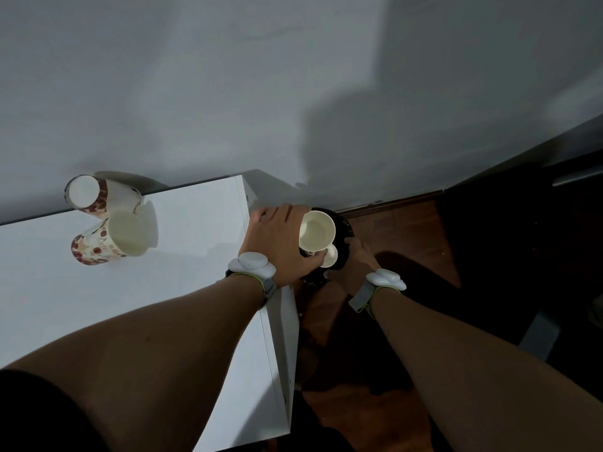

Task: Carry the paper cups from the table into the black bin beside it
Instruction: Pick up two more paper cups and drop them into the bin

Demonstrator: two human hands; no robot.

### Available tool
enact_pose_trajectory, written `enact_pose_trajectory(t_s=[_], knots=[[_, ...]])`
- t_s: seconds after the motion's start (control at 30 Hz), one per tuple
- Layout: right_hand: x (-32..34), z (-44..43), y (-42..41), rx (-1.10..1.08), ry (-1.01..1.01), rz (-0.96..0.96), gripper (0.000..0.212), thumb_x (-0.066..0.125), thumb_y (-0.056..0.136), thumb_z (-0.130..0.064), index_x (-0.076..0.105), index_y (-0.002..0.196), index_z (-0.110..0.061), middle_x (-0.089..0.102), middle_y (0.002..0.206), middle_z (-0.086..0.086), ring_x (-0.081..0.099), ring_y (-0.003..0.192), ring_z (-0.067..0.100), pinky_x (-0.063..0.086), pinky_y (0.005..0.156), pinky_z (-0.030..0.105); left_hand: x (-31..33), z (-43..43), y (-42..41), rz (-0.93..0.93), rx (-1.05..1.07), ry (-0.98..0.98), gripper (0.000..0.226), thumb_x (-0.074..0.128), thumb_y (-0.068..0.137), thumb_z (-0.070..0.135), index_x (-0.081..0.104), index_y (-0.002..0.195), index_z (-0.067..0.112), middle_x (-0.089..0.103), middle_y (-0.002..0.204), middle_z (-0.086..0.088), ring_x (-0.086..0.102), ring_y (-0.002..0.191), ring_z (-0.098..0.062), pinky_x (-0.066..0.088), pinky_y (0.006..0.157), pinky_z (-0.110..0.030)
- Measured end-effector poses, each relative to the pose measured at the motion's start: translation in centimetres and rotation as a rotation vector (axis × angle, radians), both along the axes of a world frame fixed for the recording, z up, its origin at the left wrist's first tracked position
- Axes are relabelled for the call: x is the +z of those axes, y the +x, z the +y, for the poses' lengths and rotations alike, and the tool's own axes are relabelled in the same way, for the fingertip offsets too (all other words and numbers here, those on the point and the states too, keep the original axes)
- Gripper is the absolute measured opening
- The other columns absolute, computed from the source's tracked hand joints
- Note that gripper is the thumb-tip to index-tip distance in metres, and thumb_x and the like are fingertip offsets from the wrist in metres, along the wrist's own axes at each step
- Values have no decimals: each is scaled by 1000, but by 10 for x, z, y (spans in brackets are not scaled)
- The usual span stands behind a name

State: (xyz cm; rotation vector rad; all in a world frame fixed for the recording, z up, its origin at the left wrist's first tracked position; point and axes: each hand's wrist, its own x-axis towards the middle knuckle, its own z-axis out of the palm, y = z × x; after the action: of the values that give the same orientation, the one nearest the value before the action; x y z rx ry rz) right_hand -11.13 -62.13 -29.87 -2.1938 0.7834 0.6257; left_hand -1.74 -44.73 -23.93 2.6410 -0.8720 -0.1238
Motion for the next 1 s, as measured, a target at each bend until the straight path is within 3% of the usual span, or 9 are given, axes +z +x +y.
enact_pose_trajectory(t_s=[0.17, 0.3, 0.43, 0.53, 0.73, 0.93, 1.0], knots=[[7, 2, -6, 9, -35, 76, 88, 88, 74, -18, 40, 147, -7, 53, 142, 19, 55, 126, 33, 47, 98, 40, 2, 1, 0, 38, -10, -4, 64, 73, 74, 69, 62, 121, 27, 67, 105, 7, 65, 93, -24, 28, 83, -31], [14, 0, -12, 50, -42, 115, 77, 79, 84, -14, 39, 149, -4, 55, 141, 19, 55, 128, 33, 44, 101, 39, 5, 1, 0, 35, -11, -26, 64, 70, 74, 67, 61, 122, 26, 69, 106, 6, 68, 93, -25, 33, 83, -33], [18, 0, -16, 14, -43, 97, 69, 75, 86, -13, 43, 147, -5, 61, 134, 18, 59, 123, 31, 43, 97, 35, 9, -1, -1, 25, -18, -30, 63, 66, 75, 70, 61, 119, 26, 70, 103, 6, 68, 90, -25, 34, 81, -34], [17, 1, -17, -46, 0, 145, 59, 63, 97, -12, 39, 150, -5, 56, 141, 17, 55, 127, 29, 37, 100, 31, 7, 0, -1, 20, -13, -39, 64, 66, 74, 71, 62, 120, 26, 70, 105, 7, 68, 91, -24, 32, 81, -32], [18, -6, -25, -68, 76, 209, 69, 79, 83, -24, 47, 142, -9, 57, 135, 16, 57, 123, 30, 47, 100, 37, 4, 0, -1, 26, -23, -16, 68, 69, 74, 75, 61, 121, 27, 69, 107, 6, 67, 93, -25, 31, 81, -31], [17, 1, -26, -72, 31, 194, 55, 67, 95, -23, 48, 144, -9, 56, 139, 15, 55, 127, 29, 41, 100, 32, 5, 1, -1, 41, -31, -1, 103, 70, 67, 90, 49, 145, 25, 66, 126, 3, 66, 107, -25, 48, 92, -42], [17, 7, -28, -86, -12, 121, 59, 69, 94, -21, 45, 147, -9, 57, 140, 16, 55, 127, 30, 37, 100, 31, 6, 1, -2, 48, -24, -20, 104, 69, 67, 91, 48, 145, 25, 66, 127, 2, 66, 107, -25, 50, 92, -42]])
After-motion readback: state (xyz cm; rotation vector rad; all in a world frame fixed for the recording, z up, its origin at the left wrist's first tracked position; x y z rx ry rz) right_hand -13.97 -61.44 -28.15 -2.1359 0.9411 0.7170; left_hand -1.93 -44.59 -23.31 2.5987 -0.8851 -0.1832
